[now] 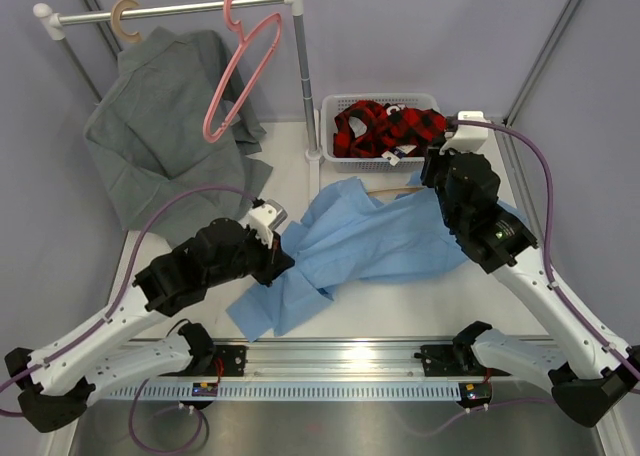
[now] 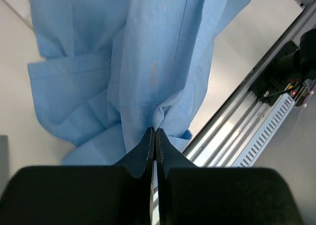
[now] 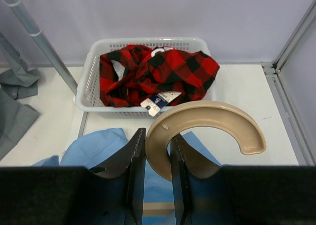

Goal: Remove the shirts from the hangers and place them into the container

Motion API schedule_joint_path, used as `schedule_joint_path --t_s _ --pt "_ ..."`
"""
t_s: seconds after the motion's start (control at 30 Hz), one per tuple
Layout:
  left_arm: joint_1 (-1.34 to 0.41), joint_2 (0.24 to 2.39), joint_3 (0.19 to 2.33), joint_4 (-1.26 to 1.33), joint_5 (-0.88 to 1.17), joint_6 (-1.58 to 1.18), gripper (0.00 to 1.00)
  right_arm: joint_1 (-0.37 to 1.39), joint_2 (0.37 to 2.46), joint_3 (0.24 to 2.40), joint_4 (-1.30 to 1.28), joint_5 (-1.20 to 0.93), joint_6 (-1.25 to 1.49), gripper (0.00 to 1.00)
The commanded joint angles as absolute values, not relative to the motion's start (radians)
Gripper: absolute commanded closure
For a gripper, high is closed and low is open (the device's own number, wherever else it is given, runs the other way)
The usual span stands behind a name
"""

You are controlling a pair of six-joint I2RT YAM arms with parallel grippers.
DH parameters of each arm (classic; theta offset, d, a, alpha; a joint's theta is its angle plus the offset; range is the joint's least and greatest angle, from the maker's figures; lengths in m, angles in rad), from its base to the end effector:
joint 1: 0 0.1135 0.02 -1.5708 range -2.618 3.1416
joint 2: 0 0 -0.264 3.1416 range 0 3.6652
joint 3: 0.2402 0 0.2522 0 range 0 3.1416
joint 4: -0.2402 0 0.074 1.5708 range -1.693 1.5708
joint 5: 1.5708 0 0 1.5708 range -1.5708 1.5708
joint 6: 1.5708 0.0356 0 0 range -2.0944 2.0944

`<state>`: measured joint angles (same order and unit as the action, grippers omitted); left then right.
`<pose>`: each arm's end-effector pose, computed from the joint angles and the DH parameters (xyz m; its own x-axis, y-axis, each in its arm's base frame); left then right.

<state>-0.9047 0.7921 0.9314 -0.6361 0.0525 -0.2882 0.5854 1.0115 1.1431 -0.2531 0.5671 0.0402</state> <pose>0.1006 -0.1310 0.3426 -0.5136 0.1942 -0.8357 0.6964 0.6633 -0.2738 0.1924 0.1046 0.4163 -0.1018 -0.0268 -0.9944 -0.0175 0.9995 -0.0252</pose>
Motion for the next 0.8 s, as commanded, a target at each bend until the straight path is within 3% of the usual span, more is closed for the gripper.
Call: schedule_joint_path --t_s 0.0,0.23,0.53,0.6,0.63,0.67,0.7,0.77 --pt "-0.904 0.730 0.850 -0.598 0.077 -0.353 1.00 0.577 1.002 1.256 -0.196 0.699 0.006 1.00" --pt "-0.904 0.600 0.701 -0.597 -0.147 -0.504 1.00 0.577 0.919 1.315 -0.213 0.633 -0.048 1.00" --pt "-0.907 0.739 0.635 -0.391 0.101 -0.528 1.00 0.575 0.804 1.278 -0.192 0.309 0.034 1.00" --pt "-0.913 0.755 0.659 -0.382 0.138 -0.484 0.73 0.575 0.799 1.266 -0.198 0.261 0.026 1.00" --pt "-0.914 0.752 0.695 -0.385 0.146 -0.454 0.53 0.577 0.793 1.250 -0.198 0.205 0.014 1.00" --pt "-0.914 0.741 0.710 -0.385 0.147 -0.454 0.53 0.577 0.793 1.240 -0.201 0.183 0.009 1.00" --pt "-0.914 0.729 0.728 -0.385 0.152 -0.419 0.37 0.577 0.793 1.229 -0.202 0.160 0.008 1.00" --pt "-0.914 0.683 0.799 -0.390 0.152 -0.379 0.25 0.575 0.790 1.186 -0.203 0.108 0.008 1.00"
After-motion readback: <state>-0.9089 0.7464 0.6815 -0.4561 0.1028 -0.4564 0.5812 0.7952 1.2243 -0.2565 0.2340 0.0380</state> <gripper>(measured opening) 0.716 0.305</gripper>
